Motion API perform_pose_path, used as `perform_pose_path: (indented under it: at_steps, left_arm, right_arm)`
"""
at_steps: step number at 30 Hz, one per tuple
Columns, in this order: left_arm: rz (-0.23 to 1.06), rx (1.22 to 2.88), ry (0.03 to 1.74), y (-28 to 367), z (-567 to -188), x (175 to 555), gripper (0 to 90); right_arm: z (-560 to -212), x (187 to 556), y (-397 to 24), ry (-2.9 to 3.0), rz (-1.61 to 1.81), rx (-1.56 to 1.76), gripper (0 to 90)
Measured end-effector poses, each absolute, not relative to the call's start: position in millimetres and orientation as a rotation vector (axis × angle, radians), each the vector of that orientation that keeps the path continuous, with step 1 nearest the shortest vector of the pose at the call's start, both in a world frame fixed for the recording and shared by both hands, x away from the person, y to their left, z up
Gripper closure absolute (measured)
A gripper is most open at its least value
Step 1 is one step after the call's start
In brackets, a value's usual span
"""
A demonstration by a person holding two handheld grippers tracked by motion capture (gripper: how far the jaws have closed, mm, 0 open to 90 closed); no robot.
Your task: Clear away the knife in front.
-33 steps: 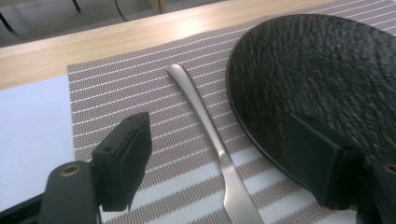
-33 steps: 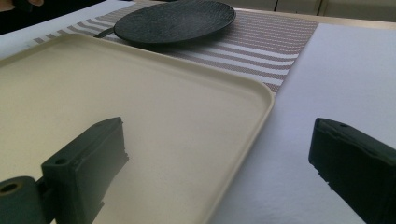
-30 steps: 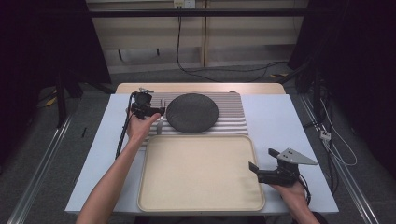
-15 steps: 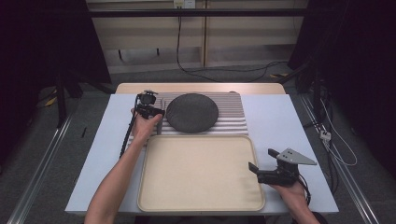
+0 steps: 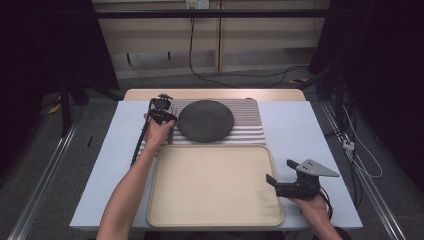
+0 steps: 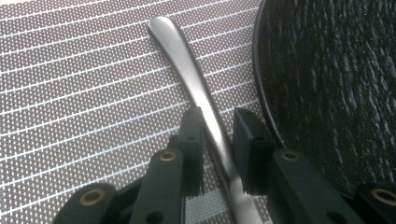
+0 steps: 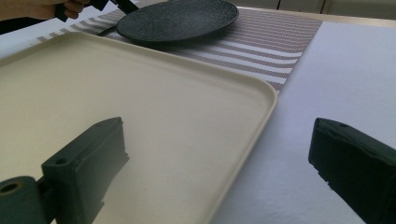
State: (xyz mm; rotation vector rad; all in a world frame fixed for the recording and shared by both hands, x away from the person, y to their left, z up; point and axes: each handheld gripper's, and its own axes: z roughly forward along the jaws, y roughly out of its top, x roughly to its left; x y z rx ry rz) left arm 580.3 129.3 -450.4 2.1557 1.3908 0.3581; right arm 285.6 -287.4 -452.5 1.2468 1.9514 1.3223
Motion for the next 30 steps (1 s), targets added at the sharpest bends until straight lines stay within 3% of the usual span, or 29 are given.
perform_pose_path:
  at_steps: [11, 30]
  left_arm:
    - [0.295, 2.189, 1.38, 131, -448, 589, 79.7]
    - [0.267, 2.271, 1.32, 133, -445, 594, 79.6]
  right_arm:
    - [-453, 286, -288, 1.953, 1.319, 1.254, 4.5]
    - [-453, 286, -287, 1.959, 1.318, 1.253, 4.8]
